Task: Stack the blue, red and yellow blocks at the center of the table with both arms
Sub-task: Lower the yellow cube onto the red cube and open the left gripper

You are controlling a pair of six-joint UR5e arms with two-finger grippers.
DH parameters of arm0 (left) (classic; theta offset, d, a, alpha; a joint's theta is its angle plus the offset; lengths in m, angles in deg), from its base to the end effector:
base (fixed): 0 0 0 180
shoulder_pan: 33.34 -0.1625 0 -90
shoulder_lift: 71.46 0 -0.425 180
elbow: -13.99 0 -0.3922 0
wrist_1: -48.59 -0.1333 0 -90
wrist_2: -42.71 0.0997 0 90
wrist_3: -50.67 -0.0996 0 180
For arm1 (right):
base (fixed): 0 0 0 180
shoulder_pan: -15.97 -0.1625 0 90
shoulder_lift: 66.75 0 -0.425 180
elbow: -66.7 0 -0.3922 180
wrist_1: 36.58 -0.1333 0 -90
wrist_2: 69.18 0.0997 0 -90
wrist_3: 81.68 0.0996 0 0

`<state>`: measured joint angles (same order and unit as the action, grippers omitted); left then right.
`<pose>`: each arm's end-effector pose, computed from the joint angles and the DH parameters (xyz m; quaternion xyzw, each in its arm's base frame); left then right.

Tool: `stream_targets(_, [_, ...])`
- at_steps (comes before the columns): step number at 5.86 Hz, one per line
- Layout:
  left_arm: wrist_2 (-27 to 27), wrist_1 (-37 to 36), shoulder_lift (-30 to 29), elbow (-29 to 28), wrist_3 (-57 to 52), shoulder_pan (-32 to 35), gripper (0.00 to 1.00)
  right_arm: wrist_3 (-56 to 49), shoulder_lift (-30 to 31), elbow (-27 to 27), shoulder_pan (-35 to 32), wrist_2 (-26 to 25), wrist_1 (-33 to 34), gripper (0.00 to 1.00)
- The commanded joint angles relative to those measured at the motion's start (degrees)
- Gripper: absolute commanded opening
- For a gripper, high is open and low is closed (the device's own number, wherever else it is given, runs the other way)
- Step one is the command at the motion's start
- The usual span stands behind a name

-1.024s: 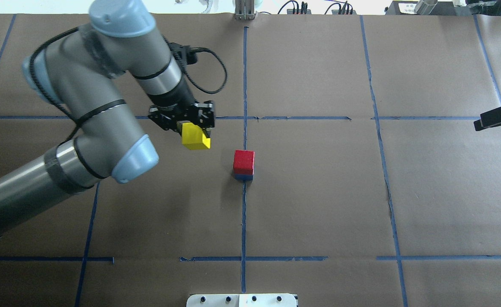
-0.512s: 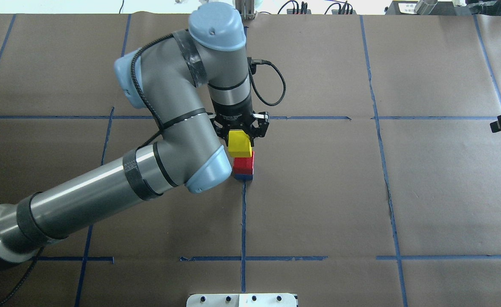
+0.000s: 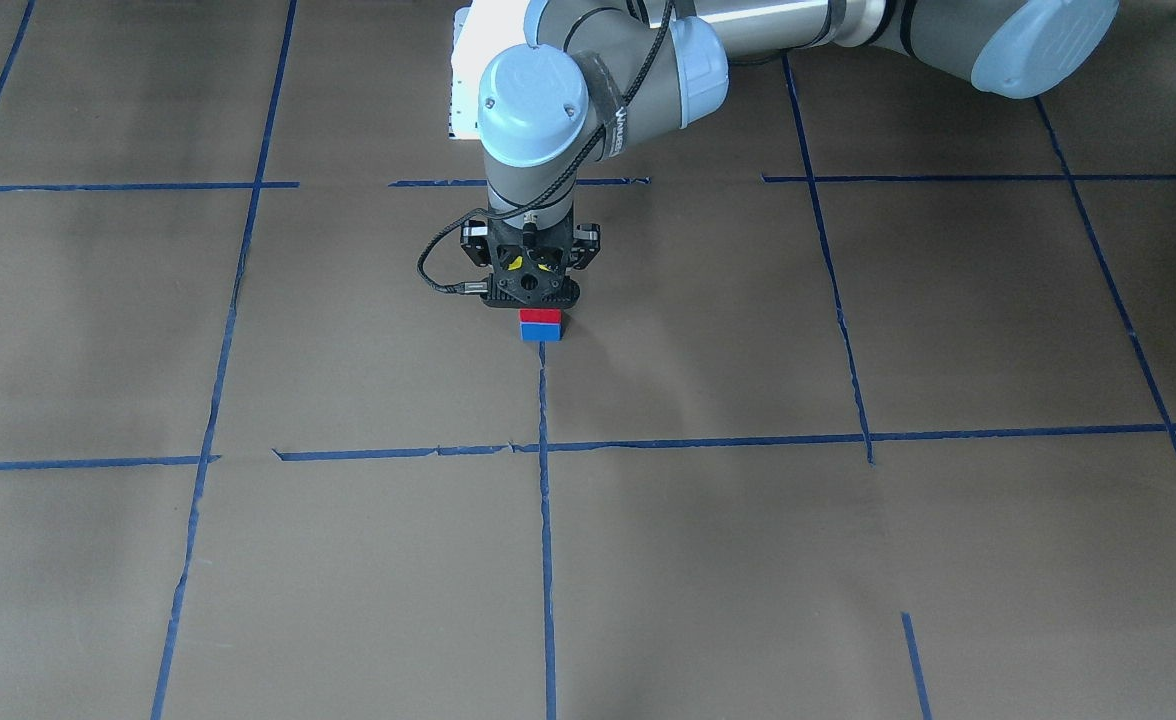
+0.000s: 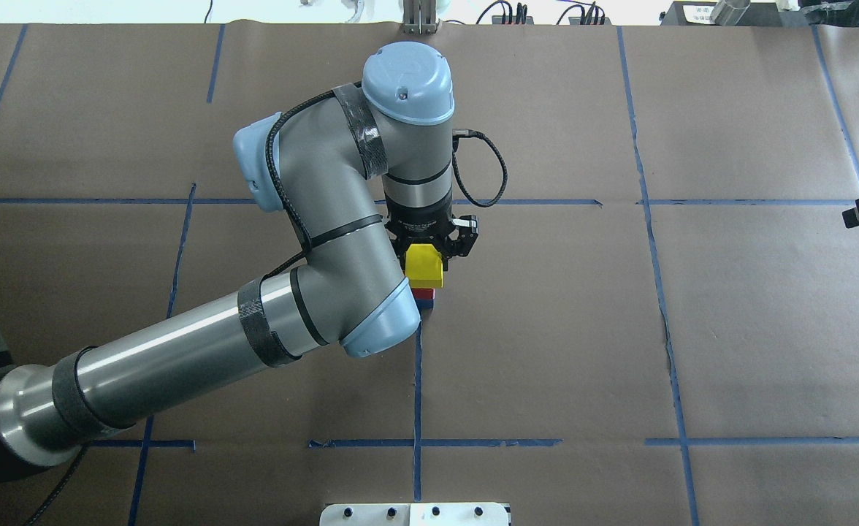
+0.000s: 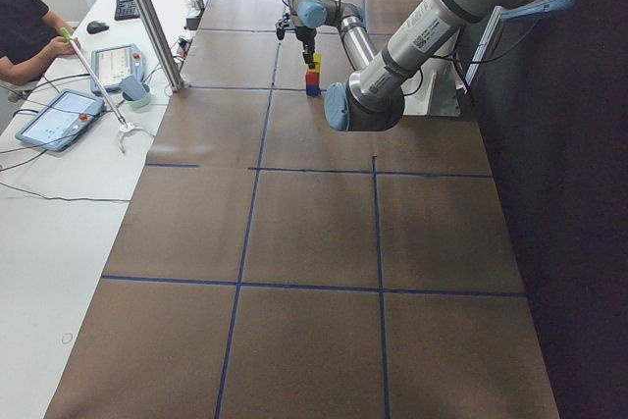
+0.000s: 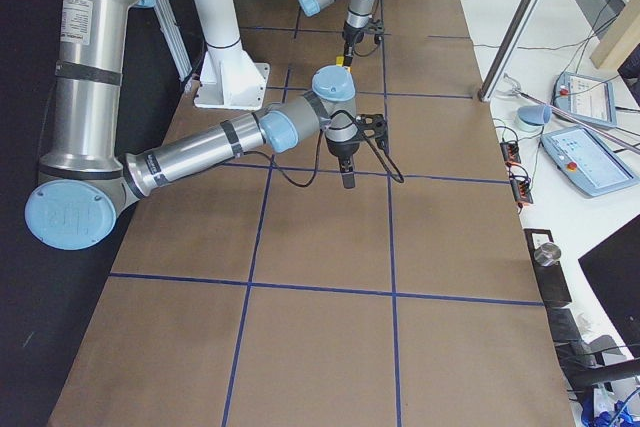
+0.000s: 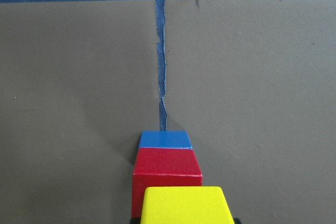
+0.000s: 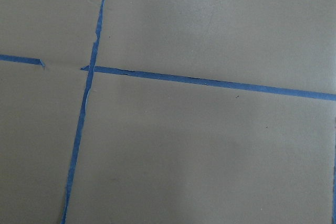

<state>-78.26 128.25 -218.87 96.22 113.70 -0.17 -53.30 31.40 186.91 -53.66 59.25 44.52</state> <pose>0.5773 -0.4754 0.0955 -0.0552 0.4064 0.0406 0.9111 -0.0824 -0.4269 0.4515 0.0987 -0.3929 -0.0241 0.9139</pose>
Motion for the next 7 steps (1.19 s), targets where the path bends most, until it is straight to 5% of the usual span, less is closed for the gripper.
stream_targets(1, [1.52, 0.06, 0.02, -0.13, -0.02, 0.05, 0.0, 0.01, 0.02, -0.06, 0.11, 0.06, -0.06, 1.0])
stream_targets(7, [1.44, 0.14, 0.63, 0.57, -0.28, 0.05, 0.03, 0.01, -0.24, -0.5, 0.12, 0.15, -0.14, 1.0])
